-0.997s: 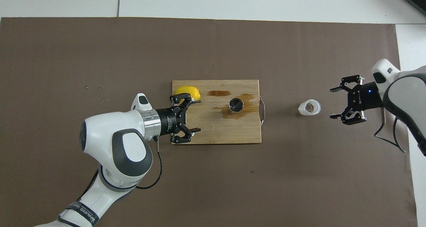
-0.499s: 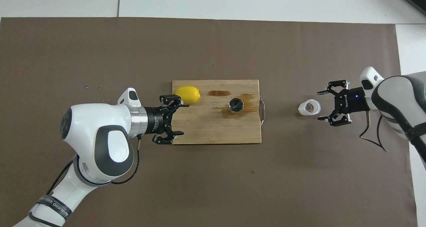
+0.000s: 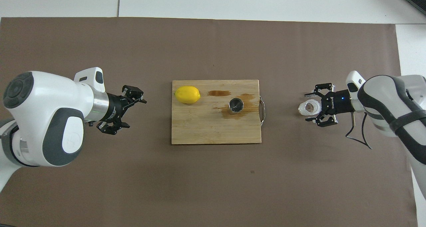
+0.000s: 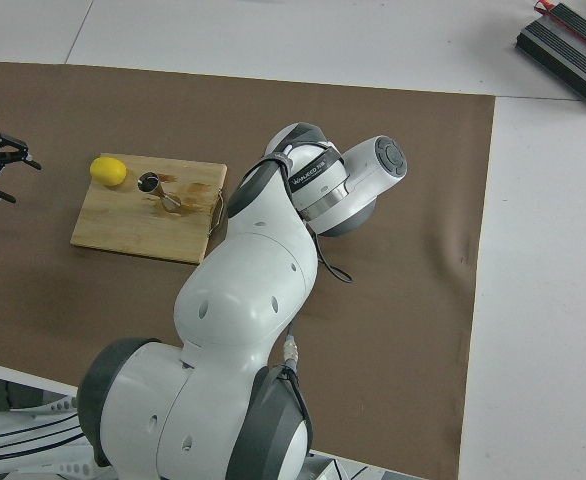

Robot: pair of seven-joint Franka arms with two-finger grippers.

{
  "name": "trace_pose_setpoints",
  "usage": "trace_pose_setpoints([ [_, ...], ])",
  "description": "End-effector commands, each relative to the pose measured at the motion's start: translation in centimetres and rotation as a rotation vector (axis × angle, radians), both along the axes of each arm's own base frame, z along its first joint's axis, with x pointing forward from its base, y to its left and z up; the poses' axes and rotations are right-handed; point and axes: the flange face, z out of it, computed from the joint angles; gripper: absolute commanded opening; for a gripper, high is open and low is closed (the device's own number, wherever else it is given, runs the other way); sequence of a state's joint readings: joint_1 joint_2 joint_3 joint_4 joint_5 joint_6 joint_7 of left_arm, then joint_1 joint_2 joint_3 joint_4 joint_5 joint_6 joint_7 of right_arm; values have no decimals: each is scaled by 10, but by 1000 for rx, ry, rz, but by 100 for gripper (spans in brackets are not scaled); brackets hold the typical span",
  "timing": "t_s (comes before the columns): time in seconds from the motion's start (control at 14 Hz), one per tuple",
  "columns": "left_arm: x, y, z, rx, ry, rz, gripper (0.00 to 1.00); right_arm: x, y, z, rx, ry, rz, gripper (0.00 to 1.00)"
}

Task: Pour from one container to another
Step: 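Withdraw the left gripper while the right gripper reaches the white cup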

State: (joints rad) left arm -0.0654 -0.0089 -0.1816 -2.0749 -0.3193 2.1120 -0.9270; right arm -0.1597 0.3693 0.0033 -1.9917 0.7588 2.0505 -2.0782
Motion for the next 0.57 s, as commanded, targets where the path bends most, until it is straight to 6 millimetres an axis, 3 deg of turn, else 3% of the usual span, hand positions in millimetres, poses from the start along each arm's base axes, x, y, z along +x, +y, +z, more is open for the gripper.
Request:
trace_pose_setpoints([
  [0.0,5,28,28,46,-32,-118,100,-2,-1,-8,8,-28,-3,100],
  [0.28,12,92,60,110,-153,-326,100,-5,0,-13,-11,-52,10,100],
  [0.43,18,103,72,146,-175,-378,100,-3,11,-13,-16,-58,25,100],
  [0.5,21,105,78,162,-187,-396,100,-3,10,-13,-17,-59,23,95],
])
